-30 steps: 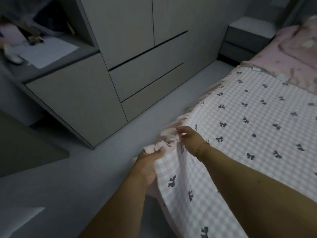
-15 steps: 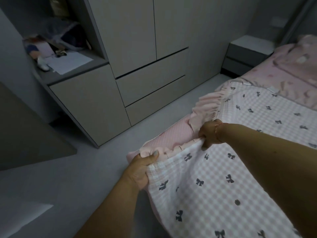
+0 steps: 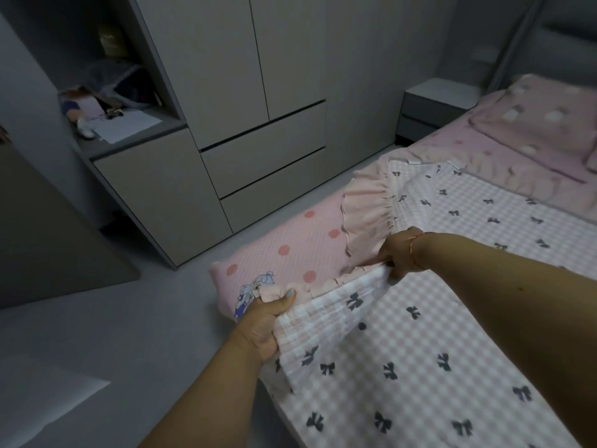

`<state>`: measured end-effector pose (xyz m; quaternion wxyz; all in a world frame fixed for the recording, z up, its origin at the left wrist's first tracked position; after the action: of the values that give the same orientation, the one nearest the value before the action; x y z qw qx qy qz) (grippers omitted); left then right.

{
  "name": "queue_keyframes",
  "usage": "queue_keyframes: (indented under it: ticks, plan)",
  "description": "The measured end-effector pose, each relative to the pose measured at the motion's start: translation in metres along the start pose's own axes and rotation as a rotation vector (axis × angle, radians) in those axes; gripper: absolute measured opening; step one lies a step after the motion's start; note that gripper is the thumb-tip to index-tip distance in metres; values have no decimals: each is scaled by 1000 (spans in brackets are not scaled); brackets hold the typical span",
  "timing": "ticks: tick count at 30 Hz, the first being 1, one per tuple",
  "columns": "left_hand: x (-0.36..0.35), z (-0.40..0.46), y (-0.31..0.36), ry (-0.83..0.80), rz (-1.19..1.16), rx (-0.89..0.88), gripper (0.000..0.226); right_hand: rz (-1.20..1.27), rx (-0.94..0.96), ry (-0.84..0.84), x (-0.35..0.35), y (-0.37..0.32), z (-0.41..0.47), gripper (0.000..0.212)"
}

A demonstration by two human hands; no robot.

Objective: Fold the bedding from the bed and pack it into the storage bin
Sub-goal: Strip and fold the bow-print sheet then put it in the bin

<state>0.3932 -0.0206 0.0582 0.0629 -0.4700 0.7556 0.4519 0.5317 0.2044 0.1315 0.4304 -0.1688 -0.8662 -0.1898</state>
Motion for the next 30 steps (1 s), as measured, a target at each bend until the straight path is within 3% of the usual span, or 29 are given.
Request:
queue_keyframes:
  ticks: [5,12,19,30]
  plan:
    - [-20,-34,-40,18,81,11,34,121,-60,35,-40,11,-50,37]
    - [-34,-93,-100,14,136,-19,38,219,-114,125,-95,8,-130,30]
    - [-51,-164,-171,-40,104,16,31,190,-159,161,-148,-4,-236,13]
    - [-95,-241,-256,-129,119,31,20,156,-203,122,-216,11,-345,10]
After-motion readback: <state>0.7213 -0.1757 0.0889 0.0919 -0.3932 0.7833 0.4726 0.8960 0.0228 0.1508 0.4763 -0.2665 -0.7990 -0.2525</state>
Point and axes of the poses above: each hand's wrist, its own z-axis towards the middle knuckle, its own x-axis out of the back of the hand, y = z × x, the point moved 2 cm from there along z, towards the middle knuckle, and after that the axes turned 2 degrees about -z, right-handed, at the moved point
